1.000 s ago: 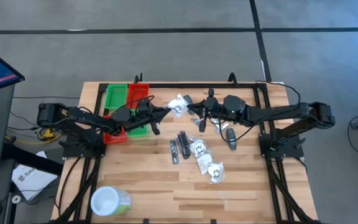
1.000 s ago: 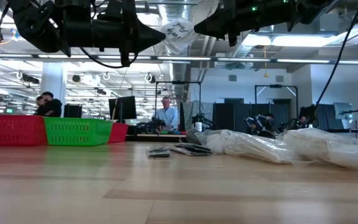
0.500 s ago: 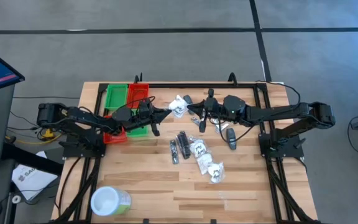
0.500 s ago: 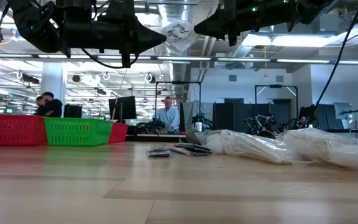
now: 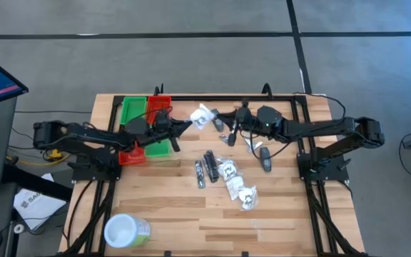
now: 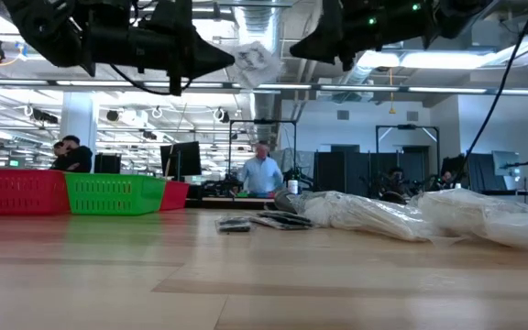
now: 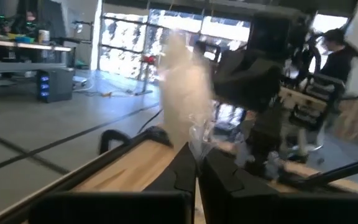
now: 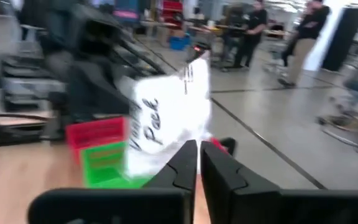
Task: Pick & Place Travel size toiletries
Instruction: Put the white cotton pack into the top red bin
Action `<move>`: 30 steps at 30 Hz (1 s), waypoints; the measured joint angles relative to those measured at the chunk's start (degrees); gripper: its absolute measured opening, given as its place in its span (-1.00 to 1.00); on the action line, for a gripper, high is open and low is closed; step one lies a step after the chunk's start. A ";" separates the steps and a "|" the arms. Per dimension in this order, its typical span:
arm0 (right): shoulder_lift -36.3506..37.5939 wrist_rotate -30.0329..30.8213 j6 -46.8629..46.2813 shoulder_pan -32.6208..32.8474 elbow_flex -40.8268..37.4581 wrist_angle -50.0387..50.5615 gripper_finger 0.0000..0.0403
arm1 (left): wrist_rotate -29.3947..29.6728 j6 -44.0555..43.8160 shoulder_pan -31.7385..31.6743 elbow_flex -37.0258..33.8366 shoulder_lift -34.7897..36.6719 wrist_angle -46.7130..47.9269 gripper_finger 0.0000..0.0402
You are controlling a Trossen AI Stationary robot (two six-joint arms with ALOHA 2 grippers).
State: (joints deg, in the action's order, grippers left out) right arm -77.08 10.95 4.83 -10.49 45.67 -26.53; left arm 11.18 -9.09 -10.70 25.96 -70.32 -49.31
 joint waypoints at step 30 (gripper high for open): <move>-0.04 -0.37 -1.85 -0.40 0.00 1.29 -0.27 | -4.16 2.90 -27.45 10.88 13.40 56.46 -1.00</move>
State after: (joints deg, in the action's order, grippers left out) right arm -77.12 10.59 2.98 -10.90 45.67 -25.23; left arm 7.02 -6.19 -38.15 36.83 -56.92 7.15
